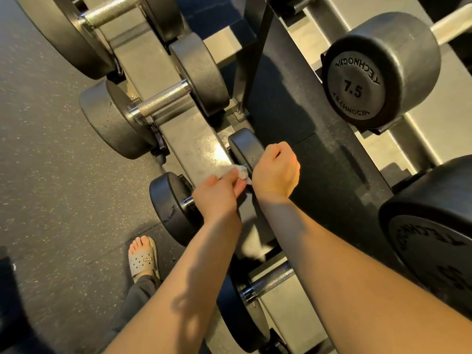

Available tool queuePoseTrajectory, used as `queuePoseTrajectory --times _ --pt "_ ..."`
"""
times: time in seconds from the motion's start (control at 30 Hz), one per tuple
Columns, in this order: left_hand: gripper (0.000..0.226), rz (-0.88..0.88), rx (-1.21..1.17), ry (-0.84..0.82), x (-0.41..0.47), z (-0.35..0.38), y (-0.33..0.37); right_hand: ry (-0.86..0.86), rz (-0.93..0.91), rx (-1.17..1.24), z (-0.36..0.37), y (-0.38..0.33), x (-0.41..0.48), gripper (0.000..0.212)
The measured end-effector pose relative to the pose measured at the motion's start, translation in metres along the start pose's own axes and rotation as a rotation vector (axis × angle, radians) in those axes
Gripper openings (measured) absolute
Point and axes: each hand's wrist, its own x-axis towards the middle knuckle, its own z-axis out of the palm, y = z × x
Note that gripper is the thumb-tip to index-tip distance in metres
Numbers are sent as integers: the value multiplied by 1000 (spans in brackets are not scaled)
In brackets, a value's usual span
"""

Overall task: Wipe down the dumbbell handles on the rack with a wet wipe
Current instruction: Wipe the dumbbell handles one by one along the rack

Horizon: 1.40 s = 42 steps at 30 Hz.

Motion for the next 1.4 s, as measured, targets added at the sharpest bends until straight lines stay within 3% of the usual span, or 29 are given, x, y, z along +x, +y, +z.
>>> queuePoseTrajectory --times 0.1,0.17,0.23,0.3,0.4,0.47,0.53,0.6,0.73,0.9,1.07,1.13,1.27,1.33,1.4 --pt "7 957 953 -126 20 -19 9 6 5 0 0 -1 0 32" --pt "16 1225 1403 -260 42 -24 8 1 3 -1 -2 -1 0 33" --pt "19 1199 1543 -354 54 -23 9 -13 5 4 -3 -2 0 33" --pt "21 1104 1475 -436 60 -19 17 -13 14 -1 -5 -4 0 34" --pt "17 616 1213 -543 72 -12 30 -15 24 11 -6 -6 -1 33" --pt "32 361 1092 -477 87 -9 38 -12 16 13 -6 -6 -1 32" --pt "29 199 1083 -415 99 -7 43 -9 10 8 -5 -5 -1 32" --pt "27 237 1136 -431 98 -3 41 0 10 7 -3 -4 -1 32" --pt "23 742 1286 -479 72 -10 19 11 17 -15 -2 -3 -1 30" --pt "23 852 1612 -529 72 -22 51 -3 31 -18 -1 -3 -1 28" --pt "23 1120 2181 -631 51 -29 90 -5 54 -13 -1 -3 1 29" --pt "24 1094 2152 -607 51 -36 100 -29 90 -11 -4 -6 1 29" --pt "33 765 1693 -585 55 -47 124 -94 129 -153 -14 -24 1 25" --pt "34 692 1523 -623 51 -51 139 16 -13 -205 -21 -37 -12 16" --pt "35 693 1425 -667 44 -54 154 105 -218 -98 -25 -55 -34 15"
